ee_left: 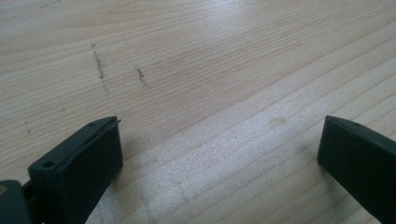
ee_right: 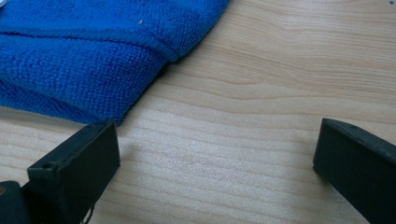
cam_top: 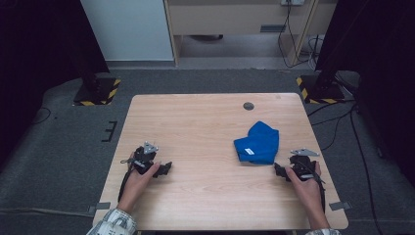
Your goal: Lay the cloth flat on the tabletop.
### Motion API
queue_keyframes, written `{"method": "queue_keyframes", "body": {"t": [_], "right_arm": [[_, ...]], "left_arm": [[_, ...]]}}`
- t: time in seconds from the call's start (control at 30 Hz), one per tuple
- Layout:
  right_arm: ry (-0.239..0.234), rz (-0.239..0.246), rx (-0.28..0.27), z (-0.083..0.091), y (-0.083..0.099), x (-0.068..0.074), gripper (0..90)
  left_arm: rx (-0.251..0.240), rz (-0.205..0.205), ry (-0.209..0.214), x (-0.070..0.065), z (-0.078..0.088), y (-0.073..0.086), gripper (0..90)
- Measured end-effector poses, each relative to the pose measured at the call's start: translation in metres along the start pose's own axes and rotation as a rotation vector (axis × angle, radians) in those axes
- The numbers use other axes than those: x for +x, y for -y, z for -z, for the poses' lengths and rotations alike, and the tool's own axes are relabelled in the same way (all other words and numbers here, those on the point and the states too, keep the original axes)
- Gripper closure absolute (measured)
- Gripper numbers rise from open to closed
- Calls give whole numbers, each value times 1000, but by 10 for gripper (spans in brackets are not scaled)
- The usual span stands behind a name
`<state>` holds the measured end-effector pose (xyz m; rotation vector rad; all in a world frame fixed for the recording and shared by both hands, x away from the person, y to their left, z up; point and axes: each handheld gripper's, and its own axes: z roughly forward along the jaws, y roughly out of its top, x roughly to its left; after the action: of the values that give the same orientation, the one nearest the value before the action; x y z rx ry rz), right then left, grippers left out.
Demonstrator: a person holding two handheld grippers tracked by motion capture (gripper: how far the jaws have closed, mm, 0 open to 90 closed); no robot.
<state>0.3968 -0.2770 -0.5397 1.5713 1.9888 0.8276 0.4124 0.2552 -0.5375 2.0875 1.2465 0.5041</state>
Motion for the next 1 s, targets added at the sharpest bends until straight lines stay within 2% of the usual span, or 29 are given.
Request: {"method": "queue_keyframes", "body": {"t": [0.33, 0.37, 0.47, 0.5, 0.53, 0.63, 0.73, 0.83, 1.0], "right_arm": [[-11, 6, -7, 0, 0, 0, 34], [-18, 6, -19, 1, -1, 1, 70], [-24, 10, -33, 2, -1, 2, 72], [-33, 21, -43, 5, -4, 4, 140], [-33, 21, -43, 5, -4, 4, 140], [-31, 57, -86, 12, -12, 8, 211], [-49, 59, -145, 19, -19, 12, 250], [-45, 69, -164, 22, -23, 15, 266], [-67, 116, -183, 21, -36, 21, 329]], "left_arm": [[1, -4, 4, -1, 0, 0, 0], [1, -4, 4, -1, 0, 0, 0], [0, -6, 6, -1, 0, 0, 0], [1, -8, 7, -1, 0, 0, 0], [1, -8, 7, -1, 0, 0, 0], [1, -12, 10, -2, 0, 0, 0], [1, -12, 12, -3, 0, 0, 0], [1, -12, 12, -3, 0, 0, 0], [0, -11, 11, -3, 0, 0, 0]]}}
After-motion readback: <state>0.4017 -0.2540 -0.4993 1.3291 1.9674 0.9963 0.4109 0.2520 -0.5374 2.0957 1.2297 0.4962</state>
